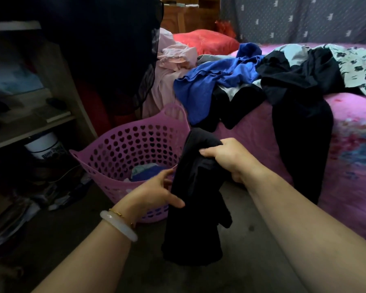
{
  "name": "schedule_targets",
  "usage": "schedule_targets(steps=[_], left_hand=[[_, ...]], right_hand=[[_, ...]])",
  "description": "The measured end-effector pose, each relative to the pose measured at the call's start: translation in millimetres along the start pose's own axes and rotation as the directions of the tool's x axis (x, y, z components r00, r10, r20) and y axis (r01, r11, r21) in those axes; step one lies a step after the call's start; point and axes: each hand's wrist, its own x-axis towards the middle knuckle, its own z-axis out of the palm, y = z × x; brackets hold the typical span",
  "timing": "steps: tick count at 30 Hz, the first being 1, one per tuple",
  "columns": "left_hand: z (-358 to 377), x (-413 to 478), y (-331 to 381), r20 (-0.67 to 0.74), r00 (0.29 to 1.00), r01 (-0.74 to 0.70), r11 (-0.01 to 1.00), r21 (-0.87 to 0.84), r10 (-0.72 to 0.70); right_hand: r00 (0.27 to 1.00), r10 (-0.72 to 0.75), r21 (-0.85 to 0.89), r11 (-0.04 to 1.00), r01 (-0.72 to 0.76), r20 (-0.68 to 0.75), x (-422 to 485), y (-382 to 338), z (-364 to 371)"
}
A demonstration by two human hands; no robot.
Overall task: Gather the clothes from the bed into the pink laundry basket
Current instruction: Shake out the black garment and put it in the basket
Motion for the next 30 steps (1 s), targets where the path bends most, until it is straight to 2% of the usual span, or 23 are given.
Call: schedule_targets(steps=[3, 6, 9, 11, 13, 15, 16, 17, 18, 19, 20, 21, 22, 23, 25, 27, 28, 30], left_hand=[[19.0, 2.6, -11.5, -0.022, 0.999, 0.027, 0.993, 0.118, -0.025], [39.5, 15.0, -21.5, -0.095, 0.989, -0.112, 0.994, -0.003, 0.111], [56.1, 30.6, -26.2, -0.371, 0.890, -0.303, 0.952, -0.049, 0.264], [60.7, 38.2, -28.9, -0.514, 0.803, -0.361, 0.932, -0.015, 0.302], [58.3, 41.1, -30.0, -0.597, 0.759, -0.313, 0.950, 0.015, 0.260], [50.7, 40.8, -29.2, -0.666, 0.731, -0.238, 0.970, -0.048, 0.146], [45.4, 39.6, -27.4, -0.687, 0.723, -0.226, 0.964, -0.141, 0.069], [39.2, 36.7, -21.6, -0.676, 0.735, -0.235, 0.918, -0.319, -0.047], [31.5, 32.8, -12.6, -0.626, 0.759, -0.257, 0.799, -0.544, -0.182], [24.5, 27.4, -1.9, -0.520, 0.812, -0.307, 0.563, -0.767, -0.266], [19.7, 21.6, 9.8, -0.390, 0.881, -0.330, 0.242, -0.912, -0.267], [17.1, 16.9, 20.0, -0.321, 0.918, -0.337, -0.031, -0.941, -0.230], [17.0, 14.7, 27.0, -0.304, 0.936, -0.332, -0.159, -0.930, -0.177], [20.8, 12.9, 31.1, -0.287, 0.949, -0.306, -0.152, -0.940, -0.133], [32.6, 12.9, 32.9, -0.249, 0.966, -0.252, -0.046, -0.967, -0.071], [39.6, 10.8, 30.1, -0.228, 0.973, -0.227, 0.029, -0.973, -0.038], [38.4, 8.1, 27.2, -0.218, 0.976, -0.217, 0.101, -0.971, 0.001], [24.3, 1.1, 16.9, -0.166, 0.980, -0.193, 0.319, -0.928, 0.111]], right_hand=[[0.997, 0.082, 0.196, 0.977, -0.083, 0.017, 0.6, -4.5, 4.0], [0.983, 0.145, 0.439, 0.880, -0.179, 0.111, -2.0, -15.4, 10.2], [0.956, 0.137, 0.573, 0.774, -0.268, 0.260, -7.1, -26.4, 16.3], [0.941, 0.092, 0.618, 0.733, -0.285, 0.325, -11.3, -30.3, 21.9], [0.930, 0.056, 0.639, 0.712, -0.293, 0.364, -13.7, -30.2, 25.3], [0.925, 0.051, 0.648, 0.699, -0.303, 0.378, -11.7, -27.1, 21.9], [0.929, 0.069, 0.652, 0.694, -0.306, 0.363, -8.3, -24.0, 18.2], [0.940, 0.104, 0.650, 0.698, -0.301, 0.324, -2.1, -18.6, 13.8], [0.949, 0.146, 0.644, 0.705, -0.298, 0.279, 4.2, -10.6, 9.4], [0.956, 0.188, 0.631, 0.719, -0.290, 0.226, 9.3, -0.6, 5.7], [0.957, 0.224, 0.605, 0.741, -0.290, 0.183, 12.9, 11.8, 3.8], [0.954, 0.254, 0.568, 0.767, -0.298, 0.157, 14.5, 24.7, 3.9], [0.944, 0.286, 0.531, 0.780, -0.330, 0.166, 13.4, 36.7, 6.0], [0.931, 0.307, 0.517, 0.774, -0.366, 0.198, 10.8, 46.0, 9.3], [0.908, 0.308, 0.574, 0.704, -0.418, 0.283, 7.3, 57.6, 15.5], [0.914, 0.241, 0.669, 0.624, -0.403, 0.325, 7.5, 59.0, 16.5], [0.921, 0.208, 0.700, 0.600, -0.386, 0.329, 9.3, 56.6, 14.8], [0.938, 0.198, 0.728, 0.593, -0.345, 0.284, 13.8, 48.7, 10.0]])
